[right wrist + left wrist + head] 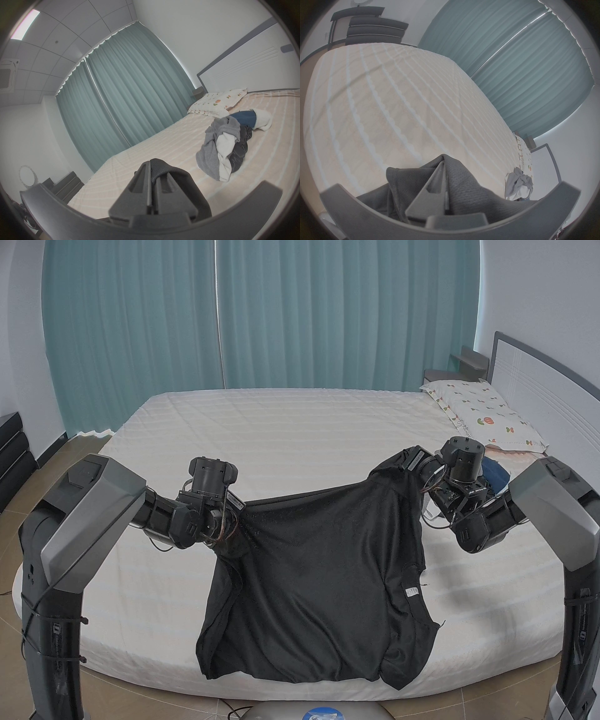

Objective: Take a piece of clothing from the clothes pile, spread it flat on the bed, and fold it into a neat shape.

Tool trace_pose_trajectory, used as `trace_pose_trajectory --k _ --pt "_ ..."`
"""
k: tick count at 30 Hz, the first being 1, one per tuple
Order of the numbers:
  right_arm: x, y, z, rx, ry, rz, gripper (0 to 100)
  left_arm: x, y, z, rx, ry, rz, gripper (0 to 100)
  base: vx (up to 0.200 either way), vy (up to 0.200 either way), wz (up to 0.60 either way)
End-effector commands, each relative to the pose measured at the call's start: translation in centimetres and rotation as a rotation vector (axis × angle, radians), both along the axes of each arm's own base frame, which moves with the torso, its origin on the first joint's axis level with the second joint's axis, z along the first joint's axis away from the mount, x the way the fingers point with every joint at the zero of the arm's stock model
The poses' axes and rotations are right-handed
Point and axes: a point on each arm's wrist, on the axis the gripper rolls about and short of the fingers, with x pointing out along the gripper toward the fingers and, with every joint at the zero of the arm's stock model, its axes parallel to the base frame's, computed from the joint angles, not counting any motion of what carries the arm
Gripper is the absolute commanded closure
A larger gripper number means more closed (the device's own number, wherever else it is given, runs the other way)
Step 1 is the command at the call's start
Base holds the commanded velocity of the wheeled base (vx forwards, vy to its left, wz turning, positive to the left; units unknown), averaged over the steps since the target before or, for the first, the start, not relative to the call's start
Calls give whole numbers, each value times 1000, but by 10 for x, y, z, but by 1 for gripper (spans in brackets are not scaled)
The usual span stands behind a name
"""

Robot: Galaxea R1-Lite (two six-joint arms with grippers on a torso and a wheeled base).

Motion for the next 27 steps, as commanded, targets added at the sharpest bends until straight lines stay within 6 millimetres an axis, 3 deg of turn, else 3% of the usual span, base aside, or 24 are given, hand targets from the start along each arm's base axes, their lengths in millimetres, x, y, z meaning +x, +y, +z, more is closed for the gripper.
trace_pose_trajectory --k 1,2,3,5,6,11,15,16,22,27 --pt "13 4 -36 -17 56 -12 100 14 -3 -29 -18 28 22 100 0 0 0" --pt "13 4 -38 -19 59 -12 100 17 -4 -31 -30 27 30 100 0 0 0" --pt "13 4 -38 -19 59 -12 0 17 -4 -31 -30 27 30 100 0 0 0" --pt "16 6 -56 -47 93 -3 0 23 -7 -46 -24 50 40 100 0 0 0" --pt "17 5 -65 -62 109 -5 0 25 -8 -50 -19 63 40 0 0 0 0" --pt "20 0 -84 -86 153 -15 0 31 -3 -59 -3 81 57 0 0 0 0" --pt "17 -15 -94 -159 211 -33 0 37 7 -55 67 50 104 0 0 0 0" --pt "17 -29 -95 -186 221 -51 0 41 13 -50 112 32 116 0 0 0 0" --pt "15 -41 -83 -171 200 -44 0 45 24 -43 159 46 100 0 0 0 0" --pt "18 -54 -55 -144 82 -59 0 61 51 -28 154 56 152 0 0 0 0"
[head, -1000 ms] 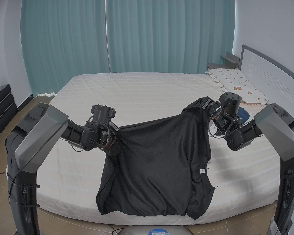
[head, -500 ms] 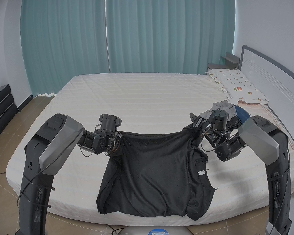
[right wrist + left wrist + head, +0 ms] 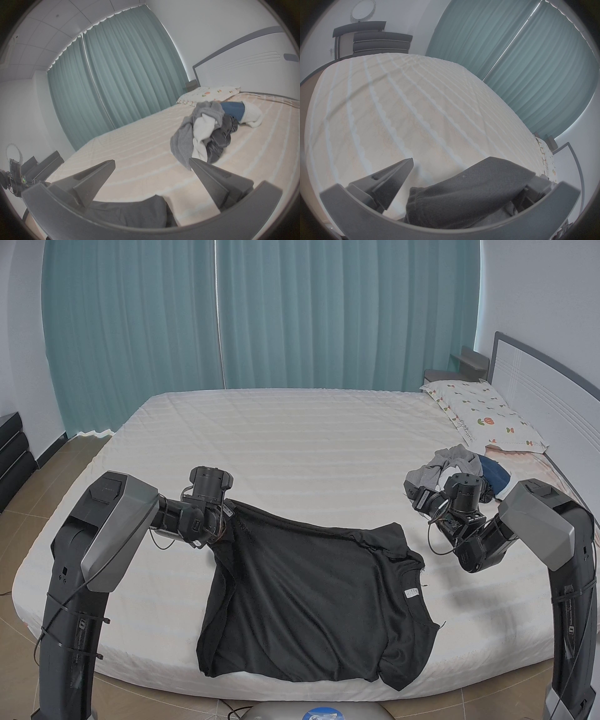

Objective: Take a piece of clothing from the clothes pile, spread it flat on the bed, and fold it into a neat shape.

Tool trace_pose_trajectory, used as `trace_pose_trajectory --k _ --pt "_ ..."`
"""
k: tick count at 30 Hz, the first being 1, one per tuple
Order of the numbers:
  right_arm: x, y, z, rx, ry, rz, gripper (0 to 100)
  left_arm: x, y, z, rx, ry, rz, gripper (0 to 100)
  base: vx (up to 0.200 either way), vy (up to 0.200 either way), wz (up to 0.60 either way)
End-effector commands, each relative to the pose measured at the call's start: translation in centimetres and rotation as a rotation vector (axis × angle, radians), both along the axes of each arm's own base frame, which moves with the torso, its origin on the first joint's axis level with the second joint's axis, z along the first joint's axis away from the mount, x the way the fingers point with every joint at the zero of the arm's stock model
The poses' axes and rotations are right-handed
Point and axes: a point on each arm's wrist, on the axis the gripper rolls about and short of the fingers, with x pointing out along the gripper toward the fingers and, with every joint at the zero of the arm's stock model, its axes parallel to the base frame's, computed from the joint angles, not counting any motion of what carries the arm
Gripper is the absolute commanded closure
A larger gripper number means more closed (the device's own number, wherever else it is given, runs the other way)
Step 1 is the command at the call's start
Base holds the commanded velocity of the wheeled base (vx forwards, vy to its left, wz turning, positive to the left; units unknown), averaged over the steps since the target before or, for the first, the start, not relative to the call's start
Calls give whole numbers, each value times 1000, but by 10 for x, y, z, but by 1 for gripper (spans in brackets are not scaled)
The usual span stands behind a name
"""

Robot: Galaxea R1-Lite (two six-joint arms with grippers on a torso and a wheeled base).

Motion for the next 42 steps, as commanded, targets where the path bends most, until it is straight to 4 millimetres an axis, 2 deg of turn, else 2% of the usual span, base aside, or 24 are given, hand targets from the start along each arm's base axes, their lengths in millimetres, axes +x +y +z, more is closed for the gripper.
trace_pose_trajectory --k 1,5,7,9,11,12,13,18,24,27,30,36,42 --pt "2 -13 25 16 -68 -10 0 15 24 13 -7 -2 49 0 0 0 0" --pt "-8 -16 -2 4 29 4 0 14 32 6 -7 134 38 0 0 0 0" --pt "-18 -15 -11 43 67 50 0 17 33 17 -61 128 20 0 0 0 0" --pt "-30 -12 -13 132 95 102 0 17 36 23 -138 116 7 0 0 0 0" --pt "-42 -12 -12 187 125 140 0 16 40 41 -234 95 -41 0 0 0 0" --pt "-42 -12 -12 189 127 142 0 16 40 43 -241 92 -44 0 0 0 0" --pt "-52 -13 -17 206 166 171 0 17 48 54 -307 64 -56 0 0 0 0" --pt "-68 -16 -34 231 196 174 0 28 57 69 -400 -109 -6 0 0 0 0" --pt "-74 -19 -63 266 233 175 0 29 60 67 -397 -114 18 0 0 0 0" --pt "-76 -19 -66 302 247 171 0 29 59 65 -395 -99 6 0 0 0 0" --pt "-76 -21 -71 383 278 196 0 26 53 46 -321 -5 -25 0 0 0 0" --pt "-82 -33 -76 430 311 156 0 19 55 43 -332 83 -5 0 0 0 0" --pt "-90 -45 -80 448 348 127 0 -4 61 50 -372 152 -32 0 0 0 0"
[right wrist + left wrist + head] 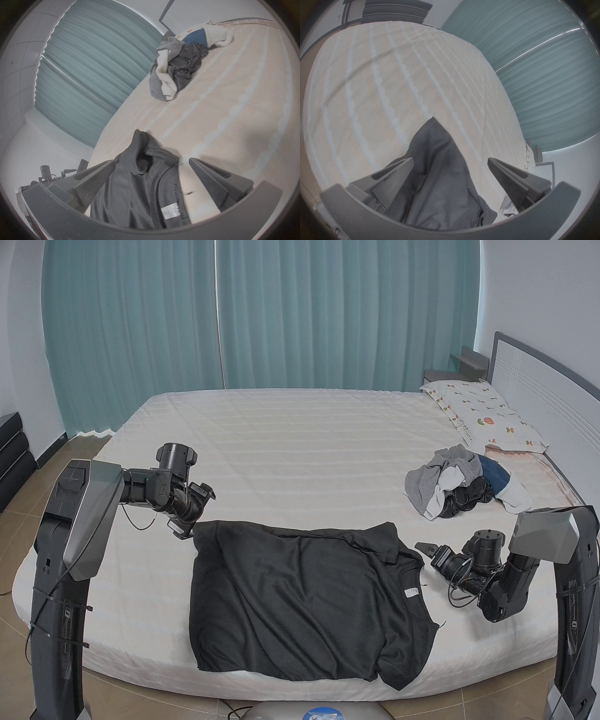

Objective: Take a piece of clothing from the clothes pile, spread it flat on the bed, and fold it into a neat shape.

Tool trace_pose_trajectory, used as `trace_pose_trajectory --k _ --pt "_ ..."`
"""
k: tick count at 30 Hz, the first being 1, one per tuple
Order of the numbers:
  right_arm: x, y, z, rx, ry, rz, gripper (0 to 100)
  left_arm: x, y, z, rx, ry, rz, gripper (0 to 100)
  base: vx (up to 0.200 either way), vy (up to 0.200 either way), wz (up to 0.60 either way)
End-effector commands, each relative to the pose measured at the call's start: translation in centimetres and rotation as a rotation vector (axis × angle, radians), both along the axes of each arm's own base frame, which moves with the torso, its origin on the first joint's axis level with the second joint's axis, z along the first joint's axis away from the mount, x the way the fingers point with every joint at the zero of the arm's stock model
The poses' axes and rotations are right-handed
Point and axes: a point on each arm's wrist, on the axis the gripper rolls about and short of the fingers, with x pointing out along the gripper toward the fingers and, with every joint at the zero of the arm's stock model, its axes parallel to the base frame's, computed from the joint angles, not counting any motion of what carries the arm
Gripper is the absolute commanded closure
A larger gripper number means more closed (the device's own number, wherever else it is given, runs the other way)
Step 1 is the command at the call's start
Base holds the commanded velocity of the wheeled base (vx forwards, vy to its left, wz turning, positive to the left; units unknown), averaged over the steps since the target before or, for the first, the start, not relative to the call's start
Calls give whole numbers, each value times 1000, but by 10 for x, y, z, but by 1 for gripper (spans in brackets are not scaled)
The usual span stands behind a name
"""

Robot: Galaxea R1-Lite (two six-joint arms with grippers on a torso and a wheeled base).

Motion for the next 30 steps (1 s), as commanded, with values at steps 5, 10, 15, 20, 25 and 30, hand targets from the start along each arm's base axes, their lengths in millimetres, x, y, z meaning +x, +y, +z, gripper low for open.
trace_pose_trajectory --k 5,10,15,20,25,30 --pt "-6 -11 -8 21 47 -9 0 -46 7 17 -77 26 -67 0 0 0 0" --pt "-17 -8 -10 17 82 -3 0 -79 6 3 -77 28 -79 0 0 0 0" --pt "-36 -2 -7 10 131 25 0 -127 -7 -26 -73 23 -125 0 0 0 0" --pt "-39 1 -5 1 141 33 0 -161 -12 -42 -83 6 -165 0 0 0 0" --pt "-50 8 11 -51 156 78 0 -179 -14 -52 -78 15 -185 0 0 0 0" --pt "-66 12 7 -133 223 121 0 -183 -16 -55 -75 13 -187 0 0 0 0"
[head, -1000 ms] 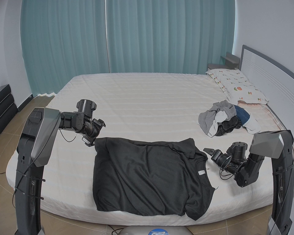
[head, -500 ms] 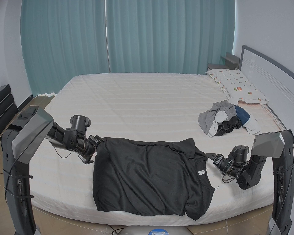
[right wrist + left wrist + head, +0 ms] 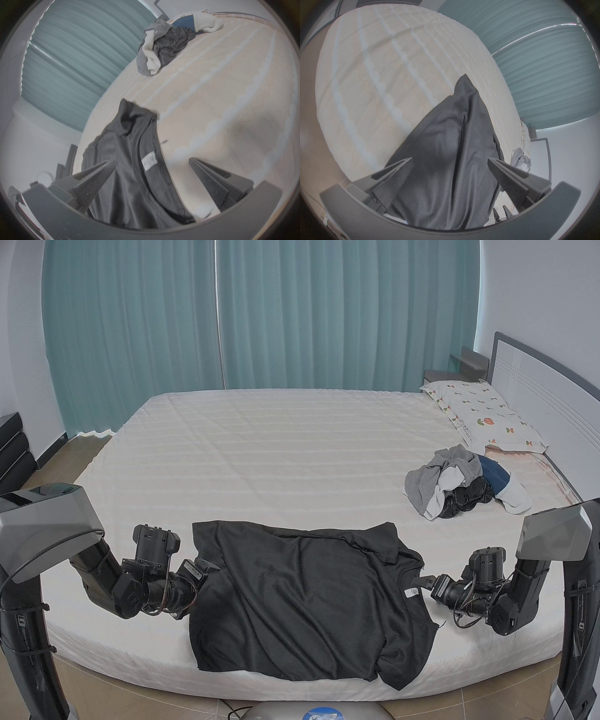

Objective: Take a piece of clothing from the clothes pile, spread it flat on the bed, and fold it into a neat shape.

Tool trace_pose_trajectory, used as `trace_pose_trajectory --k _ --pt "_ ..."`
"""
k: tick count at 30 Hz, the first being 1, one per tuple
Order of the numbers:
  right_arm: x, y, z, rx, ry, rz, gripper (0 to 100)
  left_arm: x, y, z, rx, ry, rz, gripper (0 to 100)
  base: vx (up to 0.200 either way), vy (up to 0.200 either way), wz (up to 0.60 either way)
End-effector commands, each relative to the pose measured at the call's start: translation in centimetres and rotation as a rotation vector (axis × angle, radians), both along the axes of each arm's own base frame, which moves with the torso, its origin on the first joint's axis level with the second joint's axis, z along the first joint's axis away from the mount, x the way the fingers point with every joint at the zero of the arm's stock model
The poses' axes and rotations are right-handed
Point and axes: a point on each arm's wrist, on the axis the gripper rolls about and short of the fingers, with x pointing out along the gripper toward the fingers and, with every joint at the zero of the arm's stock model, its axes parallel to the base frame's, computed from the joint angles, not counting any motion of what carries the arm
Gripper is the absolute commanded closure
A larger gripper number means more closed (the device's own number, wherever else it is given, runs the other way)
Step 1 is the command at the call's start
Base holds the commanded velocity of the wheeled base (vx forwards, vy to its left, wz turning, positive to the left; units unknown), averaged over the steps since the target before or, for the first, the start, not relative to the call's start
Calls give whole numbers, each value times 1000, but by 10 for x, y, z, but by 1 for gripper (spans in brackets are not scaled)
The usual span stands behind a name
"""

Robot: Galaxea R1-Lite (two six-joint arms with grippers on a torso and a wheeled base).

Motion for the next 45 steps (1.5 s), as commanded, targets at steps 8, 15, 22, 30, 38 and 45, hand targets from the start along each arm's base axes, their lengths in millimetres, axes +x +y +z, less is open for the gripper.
trace_pose_trajectory --k 8,15,22,30,38,45 --pt "-37 1 -1 -90 45 67 0 -19 -4 -2 10 25 -30 0 0 0 0" --pt "-48 5 -8 -103 89 94 0 -21 -6 -3 9 28 -40 0 0 0 0" --pt "-49 7 -13 -139 96 124 100 -21 -6 -3 7 19 -41 0 0 0 0" --pt "-37 -25 3 -132 42 15 100 -20 -6 -1 1 13 -36 0 0 0 0" --pt "-25 -67 7 -92 25 -70 100 -21 -6 -1 0 14 -37 0 0 0 0" --pt "-35 -50 8 -67 45 16 0 -20 -6 -1 0 14 -35 0 0 0 0"
